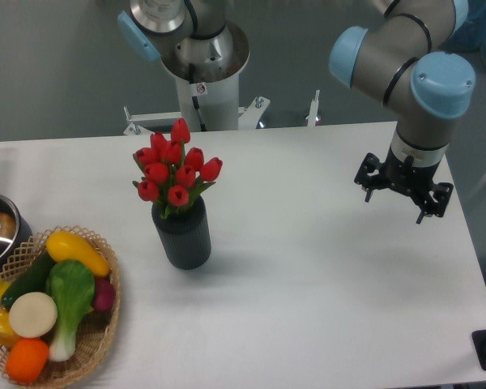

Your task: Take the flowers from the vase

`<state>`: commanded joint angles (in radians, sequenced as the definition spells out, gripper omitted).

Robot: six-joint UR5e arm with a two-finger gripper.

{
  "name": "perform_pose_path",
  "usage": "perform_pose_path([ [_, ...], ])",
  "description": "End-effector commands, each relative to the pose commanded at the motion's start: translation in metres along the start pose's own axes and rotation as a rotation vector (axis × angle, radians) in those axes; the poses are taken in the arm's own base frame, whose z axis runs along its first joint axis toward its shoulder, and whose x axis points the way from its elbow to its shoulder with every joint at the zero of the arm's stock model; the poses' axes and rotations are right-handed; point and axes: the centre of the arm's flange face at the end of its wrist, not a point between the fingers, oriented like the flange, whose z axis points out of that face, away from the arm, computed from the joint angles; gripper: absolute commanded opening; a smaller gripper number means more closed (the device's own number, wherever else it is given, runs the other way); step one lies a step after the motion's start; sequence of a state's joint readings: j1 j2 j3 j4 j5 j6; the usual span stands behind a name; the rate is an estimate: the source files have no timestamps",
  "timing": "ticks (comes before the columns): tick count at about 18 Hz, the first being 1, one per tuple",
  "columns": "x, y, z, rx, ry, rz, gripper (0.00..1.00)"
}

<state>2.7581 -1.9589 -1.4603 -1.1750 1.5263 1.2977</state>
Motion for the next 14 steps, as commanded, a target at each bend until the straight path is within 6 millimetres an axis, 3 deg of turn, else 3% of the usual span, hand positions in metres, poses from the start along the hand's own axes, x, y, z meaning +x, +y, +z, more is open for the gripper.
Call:
perform_pose_path([
  [8,0.005,-0.010,-0.004,0.056,0.007,-0.008,1.00],
  [10,0.013,-0.012,0.006,0.054,0.010,-0.039,1.00],
  [14,0.048,-0.002,0.048,0.126,-0.083,-0.127,1.00],
])
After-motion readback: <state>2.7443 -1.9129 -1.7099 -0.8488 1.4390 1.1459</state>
